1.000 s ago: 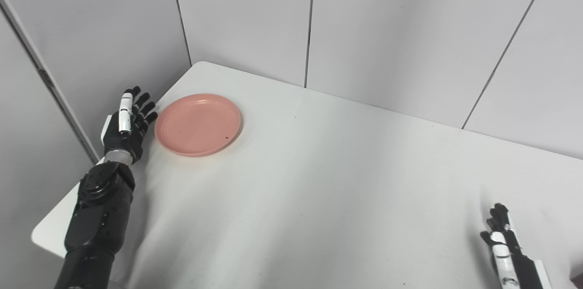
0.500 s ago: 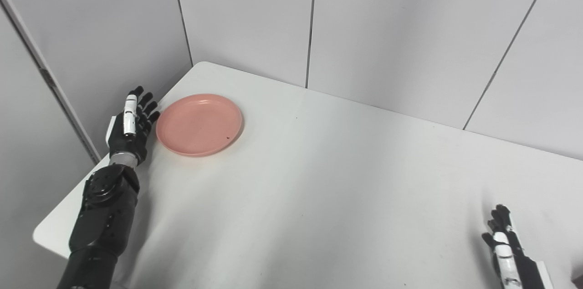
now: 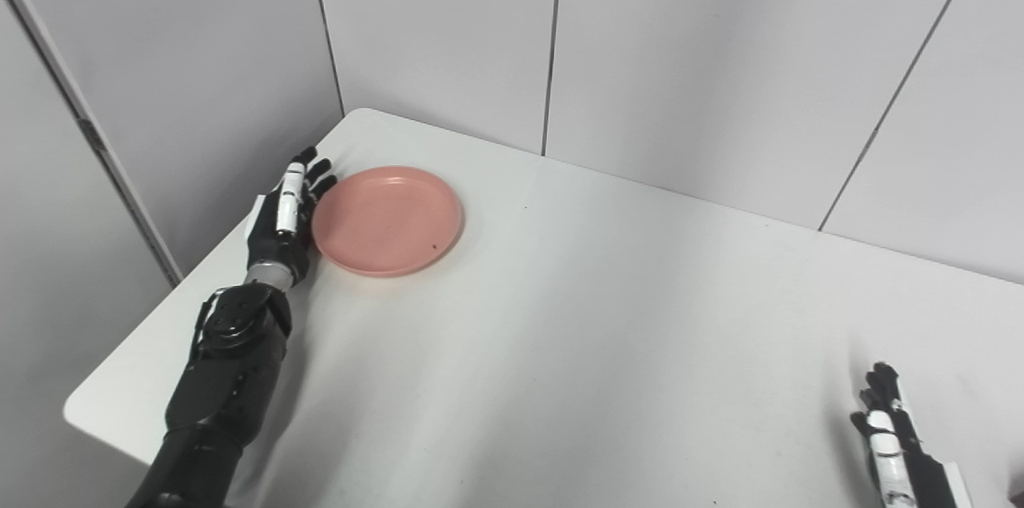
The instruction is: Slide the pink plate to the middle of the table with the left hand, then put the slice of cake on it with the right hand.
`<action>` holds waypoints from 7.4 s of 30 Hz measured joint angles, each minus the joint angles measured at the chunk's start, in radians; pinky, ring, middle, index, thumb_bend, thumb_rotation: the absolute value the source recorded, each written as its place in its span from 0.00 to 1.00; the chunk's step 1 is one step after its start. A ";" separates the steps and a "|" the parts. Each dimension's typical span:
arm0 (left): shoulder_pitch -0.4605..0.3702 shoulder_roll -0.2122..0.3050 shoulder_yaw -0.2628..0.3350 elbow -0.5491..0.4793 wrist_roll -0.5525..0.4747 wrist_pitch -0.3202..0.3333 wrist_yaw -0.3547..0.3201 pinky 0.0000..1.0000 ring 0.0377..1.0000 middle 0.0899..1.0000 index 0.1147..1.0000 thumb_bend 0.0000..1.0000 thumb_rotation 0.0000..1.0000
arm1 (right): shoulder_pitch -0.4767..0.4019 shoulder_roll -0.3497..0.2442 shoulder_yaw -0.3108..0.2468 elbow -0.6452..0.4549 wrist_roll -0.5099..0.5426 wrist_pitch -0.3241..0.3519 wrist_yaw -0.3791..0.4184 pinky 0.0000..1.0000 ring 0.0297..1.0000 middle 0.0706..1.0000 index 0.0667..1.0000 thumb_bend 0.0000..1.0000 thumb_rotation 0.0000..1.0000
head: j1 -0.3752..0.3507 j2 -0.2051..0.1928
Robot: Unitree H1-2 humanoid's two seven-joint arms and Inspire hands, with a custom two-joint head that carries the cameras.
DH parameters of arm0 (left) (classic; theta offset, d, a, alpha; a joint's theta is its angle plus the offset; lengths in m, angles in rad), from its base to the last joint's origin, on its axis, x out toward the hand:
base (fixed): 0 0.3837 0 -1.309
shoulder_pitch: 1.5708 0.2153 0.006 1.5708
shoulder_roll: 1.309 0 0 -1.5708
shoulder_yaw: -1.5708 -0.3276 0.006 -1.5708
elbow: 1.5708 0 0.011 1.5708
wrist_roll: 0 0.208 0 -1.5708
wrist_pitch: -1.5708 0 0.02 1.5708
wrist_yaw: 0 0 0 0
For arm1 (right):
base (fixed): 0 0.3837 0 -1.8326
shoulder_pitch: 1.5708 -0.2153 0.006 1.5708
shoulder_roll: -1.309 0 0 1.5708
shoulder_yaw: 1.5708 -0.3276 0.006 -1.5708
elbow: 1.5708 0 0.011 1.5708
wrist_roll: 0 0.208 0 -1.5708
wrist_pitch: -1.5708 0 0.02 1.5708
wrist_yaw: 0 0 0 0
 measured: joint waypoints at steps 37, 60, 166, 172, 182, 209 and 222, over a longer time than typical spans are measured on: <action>-0.009 -0.096 -0.264 -0.126 0.052 0.133 -0.107 0.87 0.89 0.90 0.89 0.35 0.99 | -0.002 0.028 0.040 0.013 -0.076 -0.037 -0.033 0.99 0.98 0.98 0.97 0.20 1.00 | -0.253 0.067; 0.105 -0.166 -0.403 -0.332 0.061 0.217 -0.245 0.89 0.91 0.93 0.91 0.36 1.00 | 0.004 0.098 0.095 -0.028 -0.191 -0.014 -0.106 0.91 0.93 0.94 0.95 0.19 1.00 | -0.486 0.123; 0.074 -0.055 -0.232 -0.011 -0.080 -0.089 -0.509 0.84 0.87 0.89 0.87 0.45 0.89 | -0.130 -0.183 -0.064 -0.094 -0.875 0.467 -0.066 0.88 1.00 1.00 1.00 1.00 0.71 | -1.112 0.072; 0.075 -0.051 -0.233 -0.011 -0.080 -0.089 -0.509 0.84 0.87 0.89 0.86 0.45 0.90 | -0.132 -0.166 -0.097 -0.091 -0.921 0.469 -0.007 0.90 1.00 1.00 1.00 1.00 0.68 | -1.118 0.081; 0.076 -0.049 -0.233 -0.012 -0.079 -0.089 -0.508 0.83 0.87 0.88 0.86 0.46 0.90 | -0.147 -0.132 -0.119 -0.066 -0.979 0.470 0.071 0.94 1.00 1.00 1.00 1.00 0.67 | -1.121 0.090; 0.094 -0.045 -0.235 -0.040 -0.078 -0.086 -0.496 0.83 0.87 0.88 0.85 0.45 0.90 | -0.223 -0.110 -0.147 0.060 -1.004 0.471 0.107 0.77 0.89 0.94 0.95 0.99 0.45 | -1.112 0.101; 0.111 -0.041 -0.236 -0.065 -0.079 -0.075 -0.494 0.83 0.87 0.89 0.86 0.45 0.91 | -0.236 -0.090 -0.195 0.032 -1.134 0.471 0.163 0.36 0.44 0.52 0.61 0.81 0.07 | -1.115 0.107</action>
